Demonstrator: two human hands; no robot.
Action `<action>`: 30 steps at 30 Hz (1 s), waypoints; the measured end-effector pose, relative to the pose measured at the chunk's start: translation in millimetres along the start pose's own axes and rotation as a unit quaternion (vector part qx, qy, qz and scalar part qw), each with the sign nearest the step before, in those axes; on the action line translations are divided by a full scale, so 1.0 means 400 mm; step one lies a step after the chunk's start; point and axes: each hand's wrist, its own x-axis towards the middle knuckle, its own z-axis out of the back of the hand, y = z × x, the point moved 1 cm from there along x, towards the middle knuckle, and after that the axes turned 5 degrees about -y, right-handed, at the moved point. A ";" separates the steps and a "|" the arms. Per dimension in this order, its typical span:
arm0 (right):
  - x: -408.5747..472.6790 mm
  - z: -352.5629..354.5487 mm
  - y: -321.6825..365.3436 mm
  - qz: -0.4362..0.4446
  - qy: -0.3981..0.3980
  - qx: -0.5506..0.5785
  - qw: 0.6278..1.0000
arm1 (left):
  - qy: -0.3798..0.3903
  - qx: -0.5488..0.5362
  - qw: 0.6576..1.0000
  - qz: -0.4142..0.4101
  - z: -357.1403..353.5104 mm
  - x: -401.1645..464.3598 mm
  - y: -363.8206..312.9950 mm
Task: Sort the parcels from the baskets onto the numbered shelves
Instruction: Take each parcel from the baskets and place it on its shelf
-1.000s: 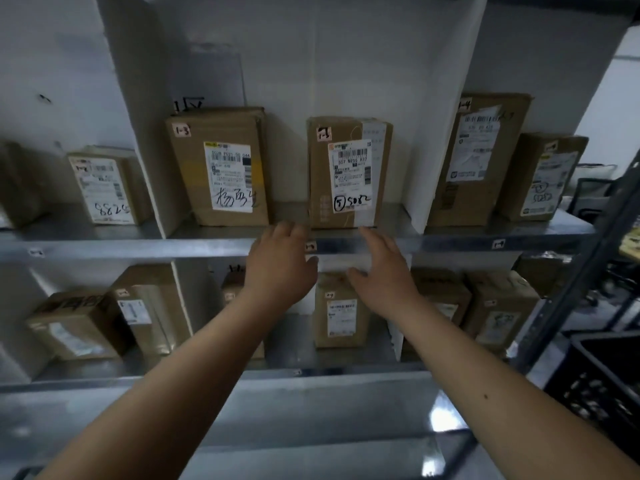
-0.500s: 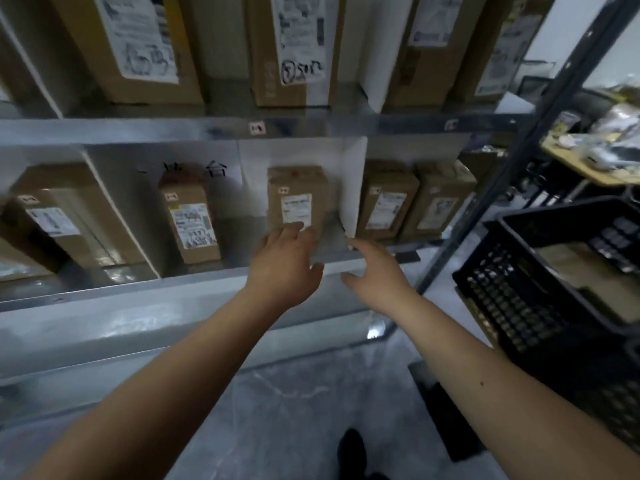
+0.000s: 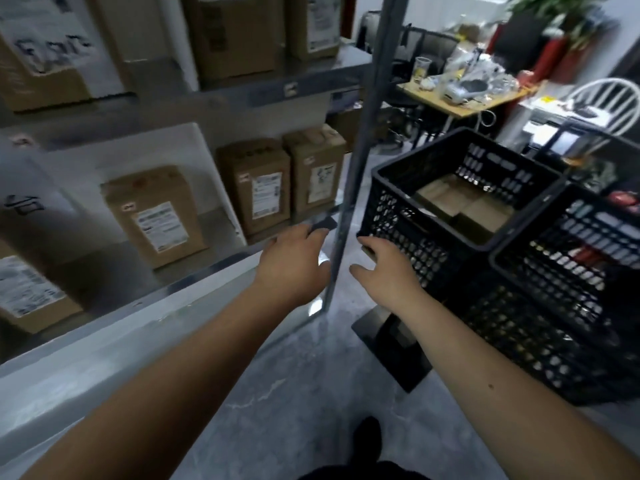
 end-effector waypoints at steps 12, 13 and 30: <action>0.254 0.322 -0.269 -0.086 -0.128 0.051 0.987 | -0.016 0.015 0.995 -0.098 -0.103 0.378 -0.325; 0.277 0.340 -0.291 -0.090 -0.130 0.054 0.986 | -0.014 0.016 0.994 -0.103 -0.116 0.405 -0.353; 0.640 0.483 -0.550 -0.205 -0.105 0.070 0.971 | 0.089 0.039 0.984 -0.147 -0.374 0.834 -0.582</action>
